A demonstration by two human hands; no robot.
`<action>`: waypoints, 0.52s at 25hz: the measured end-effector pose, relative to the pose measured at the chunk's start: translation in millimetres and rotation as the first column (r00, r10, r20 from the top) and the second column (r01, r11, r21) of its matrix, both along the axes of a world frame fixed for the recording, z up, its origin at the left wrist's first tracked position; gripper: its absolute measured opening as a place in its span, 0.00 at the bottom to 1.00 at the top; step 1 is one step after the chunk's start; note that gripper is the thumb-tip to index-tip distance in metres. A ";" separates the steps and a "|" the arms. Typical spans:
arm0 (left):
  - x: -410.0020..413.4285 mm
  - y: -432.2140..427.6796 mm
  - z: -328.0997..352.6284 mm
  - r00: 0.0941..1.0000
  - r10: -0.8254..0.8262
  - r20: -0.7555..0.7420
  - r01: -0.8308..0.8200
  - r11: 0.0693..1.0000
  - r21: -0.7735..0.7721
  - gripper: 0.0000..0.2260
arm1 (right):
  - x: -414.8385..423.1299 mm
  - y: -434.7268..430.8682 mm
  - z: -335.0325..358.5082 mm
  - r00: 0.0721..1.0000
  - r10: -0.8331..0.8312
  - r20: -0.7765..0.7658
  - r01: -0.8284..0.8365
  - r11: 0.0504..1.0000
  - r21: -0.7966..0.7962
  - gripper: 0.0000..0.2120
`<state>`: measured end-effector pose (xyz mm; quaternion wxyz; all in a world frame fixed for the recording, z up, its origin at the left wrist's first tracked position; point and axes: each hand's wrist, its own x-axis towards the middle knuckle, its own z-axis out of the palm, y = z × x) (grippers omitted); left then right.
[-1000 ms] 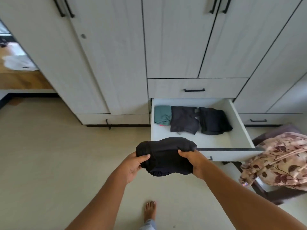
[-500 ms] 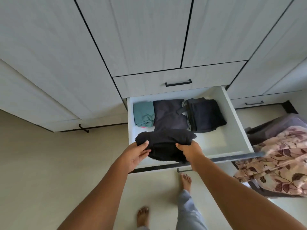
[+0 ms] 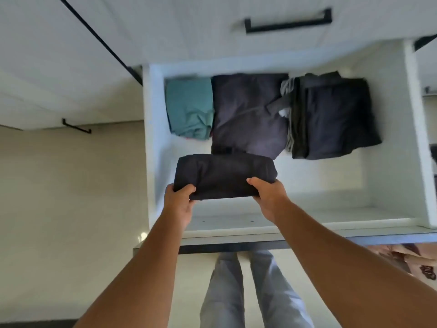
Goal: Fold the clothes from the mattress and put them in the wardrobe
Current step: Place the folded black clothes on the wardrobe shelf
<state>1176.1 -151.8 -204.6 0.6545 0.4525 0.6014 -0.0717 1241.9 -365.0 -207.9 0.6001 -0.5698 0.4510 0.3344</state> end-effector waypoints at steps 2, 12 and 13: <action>-7.7 3.5 -56.9 0.993 -0.053 -0.104 0.052 0.999 -0.011 0.17 | -1.9 -3.6 -51.0 0.997 0.051 -0.059 -0.052 0.998 -0.020 0.14; -16.1 -25.6 -78.7 0.418 -0.713 -0.563 0.761 -0.064 0.645 0.26 | -32.1 6.4 -68.2 0.320 0.937 -0.140 -0.639 0.104 -0.762 0.37; -17.1 -26.5 -82.6 0.217 -0.794 -0.568 0.730 -0.254 0.634 0.28 | -31.9 8.2 -68.6 0.092 0.992 -0.089 -0.596 -0.017 -0.803 0.36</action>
